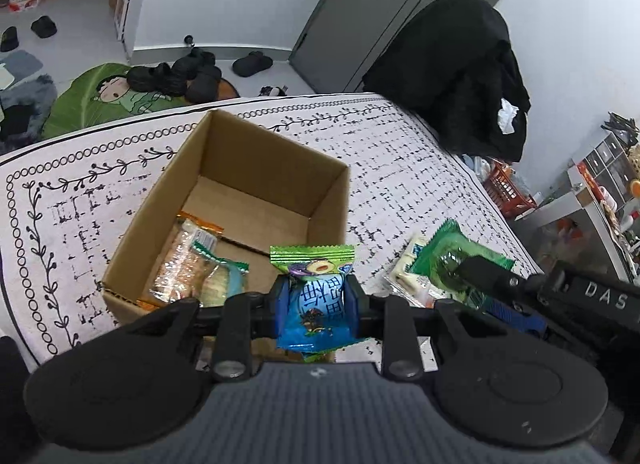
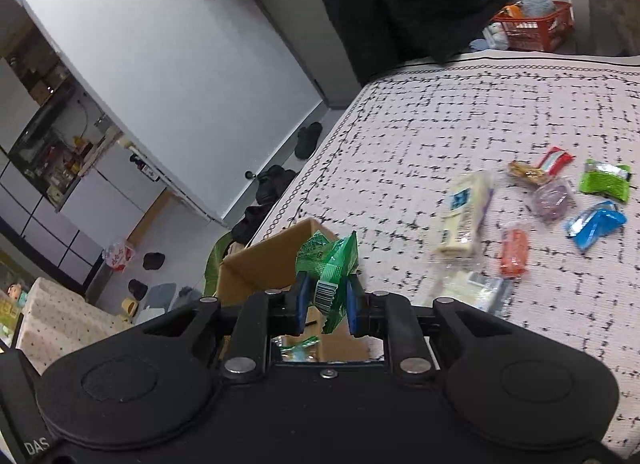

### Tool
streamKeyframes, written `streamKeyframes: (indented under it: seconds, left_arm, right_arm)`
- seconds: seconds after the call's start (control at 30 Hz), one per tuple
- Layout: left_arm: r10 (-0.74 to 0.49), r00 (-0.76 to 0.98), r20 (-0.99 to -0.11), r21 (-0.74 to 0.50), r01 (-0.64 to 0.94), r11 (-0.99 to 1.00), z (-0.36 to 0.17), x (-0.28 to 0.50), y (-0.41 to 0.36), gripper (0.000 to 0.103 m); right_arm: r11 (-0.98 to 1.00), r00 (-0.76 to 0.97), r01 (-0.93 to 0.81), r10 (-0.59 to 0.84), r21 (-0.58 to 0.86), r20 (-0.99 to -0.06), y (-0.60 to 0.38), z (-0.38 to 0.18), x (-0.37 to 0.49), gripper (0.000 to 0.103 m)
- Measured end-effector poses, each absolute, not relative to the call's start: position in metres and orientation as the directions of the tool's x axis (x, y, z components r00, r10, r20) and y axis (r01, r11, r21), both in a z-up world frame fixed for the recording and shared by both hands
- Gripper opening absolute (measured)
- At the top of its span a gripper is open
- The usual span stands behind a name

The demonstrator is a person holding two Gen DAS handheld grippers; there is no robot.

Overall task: Organize snacks
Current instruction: 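Carry the blue candy and green packet with both tools over the box, then open both tools to drop the blue candy and green packet into the box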

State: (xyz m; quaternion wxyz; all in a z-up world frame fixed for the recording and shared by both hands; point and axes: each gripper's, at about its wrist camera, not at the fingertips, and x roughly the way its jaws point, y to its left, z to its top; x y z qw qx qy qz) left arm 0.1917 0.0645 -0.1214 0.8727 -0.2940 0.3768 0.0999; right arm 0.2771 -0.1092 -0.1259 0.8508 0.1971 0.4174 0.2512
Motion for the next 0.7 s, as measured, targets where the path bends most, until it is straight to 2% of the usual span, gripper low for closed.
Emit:
streamKeyframes:
  seconds: [0.43,0.57,0.7]
  left_arm:
    - [-0.049,0.662,-0.748,-0.467,-0.473,0.747,-0.137,0.196,0.093,0.028]
    - [-0.051,0.659,-0.750,-0.483,-0.494,0.723,-0.139,0.195,0.100,0.032]
    - [-0.046,0.648,-0.760,-0.481,-0.514,0.710,-0.140,0.194,0.102,0.046]
  right_arm:
    - [0.773,0.483,-0.317,0.630,0.549,-0.608,-0.063,-0.118,0.280,0.019]
    - [0.767,0.470,-0.325,0.638,0.552,-0.610,-0.056,-0.118,0.279,0.019]
    - [0.757,0.454,-0.309,0.649,0.575,-0.610,-0.054,-0.120,0.281,0.019]
